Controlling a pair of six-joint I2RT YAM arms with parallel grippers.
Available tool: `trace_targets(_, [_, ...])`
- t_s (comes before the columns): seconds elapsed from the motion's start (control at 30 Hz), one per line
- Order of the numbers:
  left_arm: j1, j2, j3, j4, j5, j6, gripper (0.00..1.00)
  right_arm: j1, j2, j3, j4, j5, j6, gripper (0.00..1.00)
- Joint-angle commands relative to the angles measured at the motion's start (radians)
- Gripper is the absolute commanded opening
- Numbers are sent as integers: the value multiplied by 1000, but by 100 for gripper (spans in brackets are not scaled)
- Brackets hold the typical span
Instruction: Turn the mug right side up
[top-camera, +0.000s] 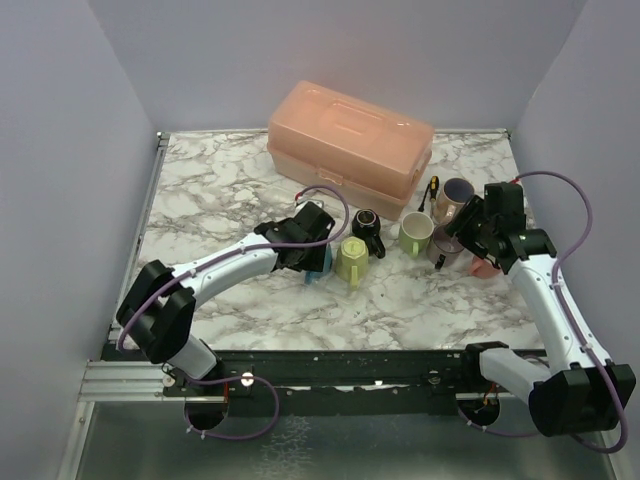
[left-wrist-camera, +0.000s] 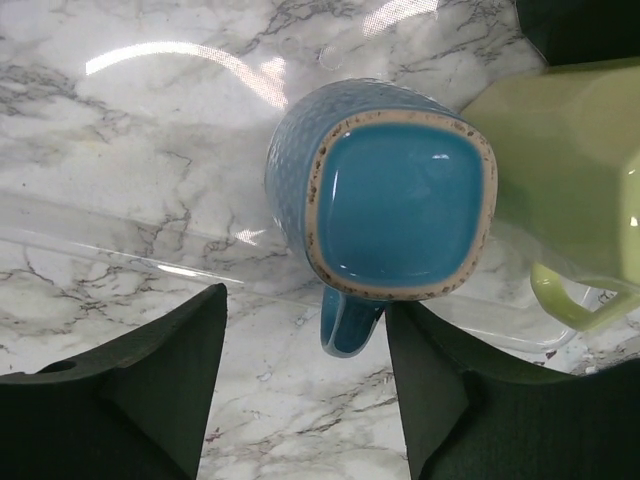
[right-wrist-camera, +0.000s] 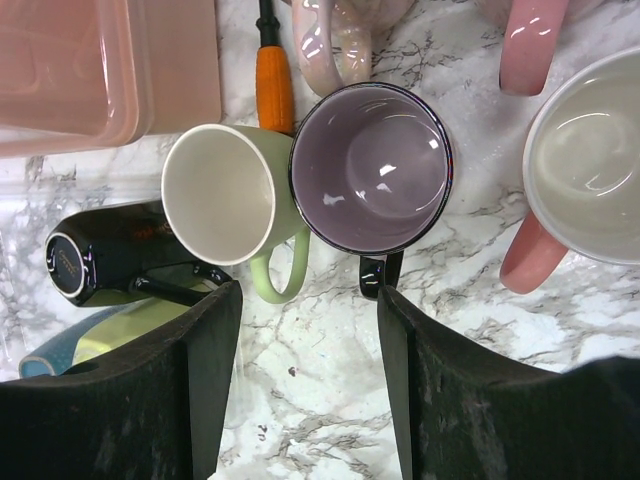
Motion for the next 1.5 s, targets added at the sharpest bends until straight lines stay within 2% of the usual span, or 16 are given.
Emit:
trace_targets(0.0, [0, 52, 48, -8, -3, 72, 63, -5, 15, -5, 7, -21, -2, 60])
trace_targets(0.2, [-1, 86, 81, -12, 6, 91, 55, -5, 23, -17, 29, -33, -17, 60])
trace_targets(0.5, [0, 117, 94, 4, -10, 121, 52, -4, 16, -41, 33, -69, -55, 60])
trace_targets(0.6, [0, 120, 84, 22, 17, 131, 48, -4, 1, -62, 33, -74, -31, 60])
trace_targets(0.77, [0, 111, 96, 22, 20, 136, 38, -4, -25, -70, 17, -159, 16, 60])
trace_targets(0.97, [0, 104, 65, 38, 36, 132, 35, -4, -58, -105, 50, -258, 4, 66])
trace_targets(1.1, [0, 88, 28, 72, 30, 124, 32, -4, -86, -133, 51, -306, 8, 67])
trace_targets(1.23, [0, 60, 2, 114, 31, 152, 23, -4, -117, -161, 64, -363, 23, 66])
trace_targets(1.27, [0, 53, -6, 130, 32, 159, 18, -4, -128, -167, 71, -379, 25, 66])
trace_targets(1.33, [0, 42, -17, 151, 28, 179, 0, -4, -149, -177, 85, -403, 23, 66])
trace_targets(1.47, [0, 2, -36, 154, -7, 195, 0, -4, -180, -201, 122, -448, 18, 66])
